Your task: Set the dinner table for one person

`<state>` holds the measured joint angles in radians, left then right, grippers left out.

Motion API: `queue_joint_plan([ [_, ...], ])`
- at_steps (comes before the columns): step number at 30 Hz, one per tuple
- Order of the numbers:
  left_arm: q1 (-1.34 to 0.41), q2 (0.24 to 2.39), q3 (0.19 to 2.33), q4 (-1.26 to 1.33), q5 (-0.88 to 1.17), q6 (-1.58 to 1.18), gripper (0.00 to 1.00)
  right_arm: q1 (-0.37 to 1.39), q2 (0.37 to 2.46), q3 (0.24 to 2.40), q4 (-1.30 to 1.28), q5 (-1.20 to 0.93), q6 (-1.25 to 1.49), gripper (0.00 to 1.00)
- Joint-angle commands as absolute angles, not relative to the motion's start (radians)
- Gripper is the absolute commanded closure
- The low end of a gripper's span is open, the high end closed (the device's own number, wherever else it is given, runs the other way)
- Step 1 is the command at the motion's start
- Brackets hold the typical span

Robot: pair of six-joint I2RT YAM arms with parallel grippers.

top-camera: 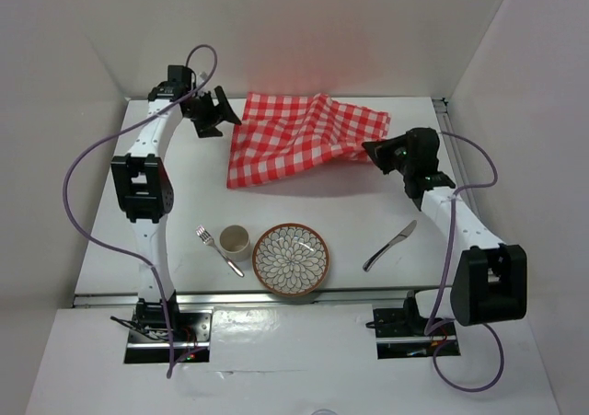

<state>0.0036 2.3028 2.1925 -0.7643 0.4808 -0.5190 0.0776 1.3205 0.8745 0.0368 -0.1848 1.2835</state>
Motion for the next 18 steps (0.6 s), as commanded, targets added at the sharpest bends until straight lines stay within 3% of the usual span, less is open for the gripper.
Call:
queue_joint_plan([
  [1,0.008,2.244,2.168,-0.853,0.416,-0.492,0.08,0.098,1.31,0.881,-0.086,-0.126,1.092,1.0],
  [2,0.008,2.214,2.067,-0.841,0.39,-0.492,0.08,0.107,1.299,0.856,-0.086,-0.126,1.092,1.0],
  [5,0.017,2.067,1.811,-0.79,0.362,-0.515,0.21,0.107,1.249,0.738,-0.077,-0.138,1.13,1.0],
  [10,0.07,1.953,1.553,-0.71,0.532,-0.58,0.33,0.107,1.236,0.664,-0.046,-0.152,1.15,1.0],
  [16,0.081,1.87,1.378,-0.638,0.457,-0.69,0.31,0.117,1.262,0.683,-0.055,-0.152,1.14,1.0],
  [18,0.091,1.861,1.341,-0.586,0.457,-0.73,0.36,0.117,1.262,0.683,-0.043,-0.152,1.149,1.0],
])
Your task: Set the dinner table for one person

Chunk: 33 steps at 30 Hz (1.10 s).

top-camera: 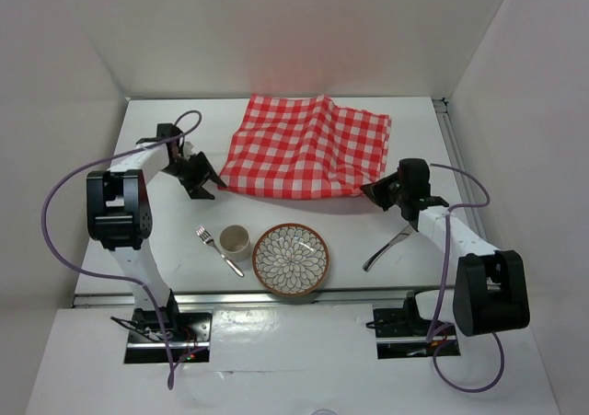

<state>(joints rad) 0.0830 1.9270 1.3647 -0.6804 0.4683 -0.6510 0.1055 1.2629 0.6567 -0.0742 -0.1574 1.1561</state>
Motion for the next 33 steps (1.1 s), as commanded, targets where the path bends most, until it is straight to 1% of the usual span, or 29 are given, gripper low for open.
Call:
queue_joint_plan([
  [1,0.091,1.885,1.341,-0.572,0.475,-0.73,0.37,0.117,1.272,0.693,-0.043,-0.152,1.149,1.0],
  [2,0.091,1.897,1.341,-0.562,0.494,-0.742,0.39,0.117,1.272,0.693,-0.043,-0.152,1.149,1.0],
  [3,0.091,1.898,1.33,-0.548,0.494,-0.753,0.44,0.117,1.272,0.704,-0.043,-0.152,1.149,1.0],
  [5,0.091,1.913,1.318,-0.499,0.511,-0.769,0.46,0.117,1.272,0.713,-0.055,-0.152,1.138,1.0],
  [8,0.091,1.951,1.357,-0.489,0.5,-0.769,0.46,0.117,1.272,0.713,-0.055,-0.152,1.138,1.0],
  [10,0.091,2.001,1.414,-0.52,0.5,-0.743,0.52,0.117,1.272,0.713,-0.055,-0.152,1.138,1.0],
  [11,0.091,2.019,1.433,-0.54,0.488,-0.742,0.6,0.117,1.263,0.713,-0.055,-0.152,1.138,1.0],
  [13,0.081,2.029,1.445,-0.571,0.477,-0.733,0.63,0.117,1.262,0.713,-0.055,-0.152,1.149,1.0],
  [14,0.081,2.029,1.445,-0.571,0.466,-0.733,0.63,0.117,1.262,0.713,-0.055,-0.152,1.149,1.0],
  [15,0.081,2.029,1.445,-0.571,0.453,-0.733,0.61,0.117,1.262,0.713,-0.055,-0.152,1.149,1.0],
  [19,0.072,2.055,1.445,-0.59,0.443,-0.724,0.44,0.117,1.262,0.704,-0.055,-0.152,1.149,1.0],
  [21,0.072,2.065,1.445,-0.591,0.443,-0.735,0.44,0.117,1.262,0.704,-0.055,-0.152,1.149,1.0],
  [22,0.063,2.065,1.434,-0.58,0.443,-0.735,0.43,0.117,1.262,0.704,-0.055,-0.152,1.149,1.0],
  [24,0.063,2.033,1.401,-0.549,0.428,-0.744,0.33,0.117,1.262,0.713,-0.064,-0.152,1.149,1.0],
  [26,0.063,2.023,1.391,-0.54,0.419,-0.744,0.27,0.117,1.262,0.713,-0.064,-0.152,1.149,1.0],
  [33,0.029,2.108,1.428,-0.526,0.457,-0.756,0.25,0.117,1.253,0.713,-0.074,-0.143,1.149,1.0],
])
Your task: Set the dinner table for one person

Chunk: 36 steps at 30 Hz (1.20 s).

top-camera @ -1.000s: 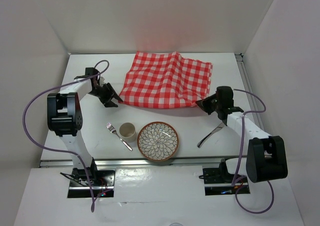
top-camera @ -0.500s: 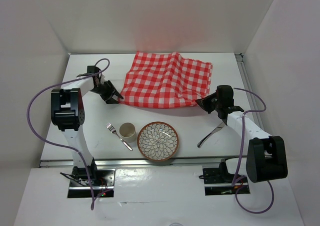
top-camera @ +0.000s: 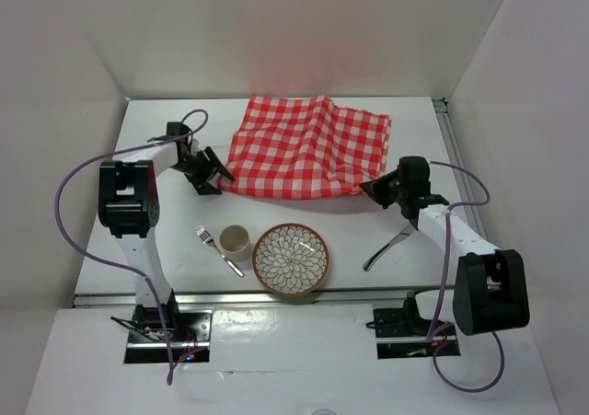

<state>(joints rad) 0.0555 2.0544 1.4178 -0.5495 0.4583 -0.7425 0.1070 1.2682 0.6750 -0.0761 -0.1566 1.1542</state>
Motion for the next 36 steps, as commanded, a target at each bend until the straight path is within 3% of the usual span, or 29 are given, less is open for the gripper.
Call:
queue_joint_plan([
  [1,0.029,2.108,1.428,-0.526,0.457,-0.756,0.25,0.117,1.253,0.713,-0.074,-0.143,1.149,1.0],
  [4,0.008,2.135,1.451,-0.516,0.446,-0.767,0.36,0.117,1.253,0.713,-0.074,-0.143,1.149,1.0],
  [8,0.008,2.164,1.535,-0.543,0.422,-0.766,0.8,0.117,1.253,0.726,-0.093,-0.143,1.128,1.0],
  [9,0.008,2.164,1.564,-0.558,0.413,-0.765,1.0,0.117,1.253,0.741,-0.094,-0.134,1.117,1.0],
  [15,0.029,2.174,1.891,-0.661,0.422,-0.723,1.0,0.092,1.35,0.945,-0.141,-0.086,0.939,1.0],
  [23,0.139,2.063,2.175,-0.603,0.593,-0.781,1.0,0.035,1.629,1.65,-0.276,-0.137,0.69,1.0],
  [27,0.211,1.919,2.135,-0.517,0.672,-0.805,1.0,0.035,1.574,1.752,-0.285,-0.176,0.608,1.0],
  [36,0.33,1.697,2.054,-0.439,0.825,-0.863,1.0,0.035,1.293,1.667,-0.32,-0.207,0.52,1.0],
])
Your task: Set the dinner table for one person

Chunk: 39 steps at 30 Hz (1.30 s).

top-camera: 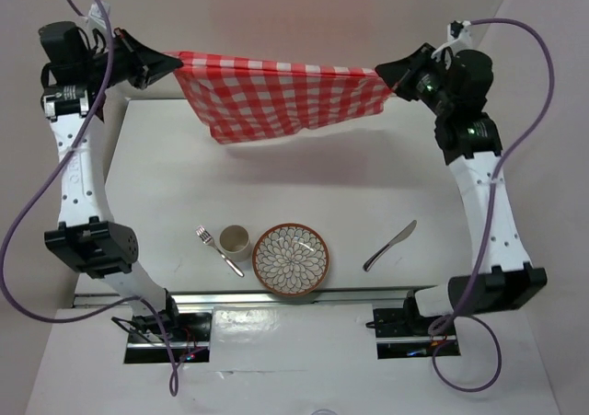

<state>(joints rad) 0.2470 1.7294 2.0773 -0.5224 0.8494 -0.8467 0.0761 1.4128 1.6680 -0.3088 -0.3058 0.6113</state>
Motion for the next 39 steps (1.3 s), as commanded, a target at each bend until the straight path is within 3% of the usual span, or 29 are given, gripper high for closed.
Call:
queue_joint_plan([
  [1,0.342,1.686,2.054,-0.428,0.839,-0.864,1.0,0.035,1.281,1.667,-0.331,-0.207,0.496,1.0],
  [8,0.351,1.674,2.112,-0.413,0.9,-0.911,1.0,0.035,1.299,1.764,-0.382,-0.198,0.437,1.0],
  [19,0.301,1.952,2.345,-0.405,0.963,-0.951,1.0,0.026,1.595,1.928,-0.227,-0.232,0.405,1.0],
  [29,0.291,2.186,2.545,-0.005,1.064,-1.264,1.0,0.026,1.77,2.057,-0.025,-0.222,0.437,1.0],
  [33,0.314,2.2,2.557,0.1,1.074,-1.328,1.0,0.026,1.734,2.027,0.023,-0.21,0.437,1.0],
  [39,0.345,2.056,2.402,0.062,1.109,-1.264,1.0,0.017,1.528,1.729,0.091,-0.198,0.428,1.0],
])
